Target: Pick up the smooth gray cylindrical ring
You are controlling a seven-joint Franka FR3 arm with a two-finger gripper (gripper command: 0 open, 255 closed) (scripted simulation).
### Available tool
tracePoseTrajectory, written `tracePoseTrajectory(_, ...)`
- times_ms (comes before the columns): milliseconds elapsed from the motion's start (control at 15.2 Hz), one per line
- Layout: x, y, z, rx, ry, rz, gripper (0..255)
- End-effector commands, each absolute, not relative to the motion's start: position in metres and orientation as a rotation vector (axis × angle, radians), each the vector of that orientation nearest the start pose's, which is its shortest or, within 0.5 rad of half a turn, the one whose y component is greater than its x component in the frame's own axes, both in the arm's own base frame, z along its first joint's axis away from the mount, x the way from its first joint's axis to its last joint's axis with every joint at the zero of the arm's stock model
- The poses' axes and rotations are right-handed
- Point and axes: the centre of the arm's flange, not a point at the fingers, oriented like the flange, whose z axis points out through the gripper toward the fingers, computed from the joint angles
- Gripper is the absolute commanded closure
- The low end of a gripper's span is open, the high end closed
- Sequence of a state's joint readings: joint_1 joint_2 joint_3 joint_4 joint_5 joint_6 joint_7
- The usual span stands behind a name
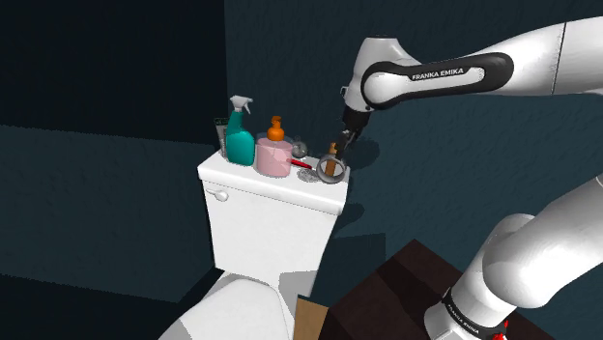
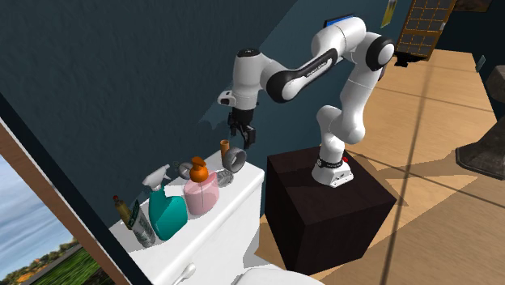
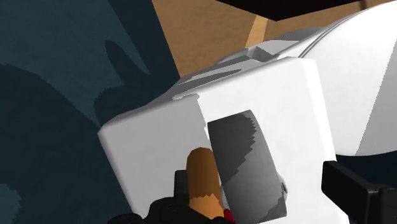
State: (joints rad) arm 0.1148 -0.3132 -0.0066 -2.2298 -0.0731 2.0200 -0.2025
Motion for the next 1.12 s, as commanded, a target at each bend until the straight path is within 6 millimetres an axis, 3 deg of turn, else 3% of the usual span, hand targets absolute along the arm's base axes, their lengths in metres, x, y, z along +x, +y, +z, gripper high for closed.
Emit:
tracePoseTrajectory(0,0.468,0.047,0.498,-3.161,-0.544,-0.162,0)
tracePoseTrajectory(132,0.468,0.047,0.484,-3.161,-0.544,-0.162,0)
tracePoseTrajectory(264,0.468,0.047,0.484,-3.161,-0.544,-0.162,0)
tracePoseTrajectory(330,0.468,0.047,0.484,-3.161,-0.544,-0.162,255)
tracePoseTrajectory(858,0.468,0.047,0.483,-3.161,-0.544,-0.162,255)
tracePoseTrajectory(1056,0.468,0.047,0.495,-3.161,-0.544,-0.162,255)
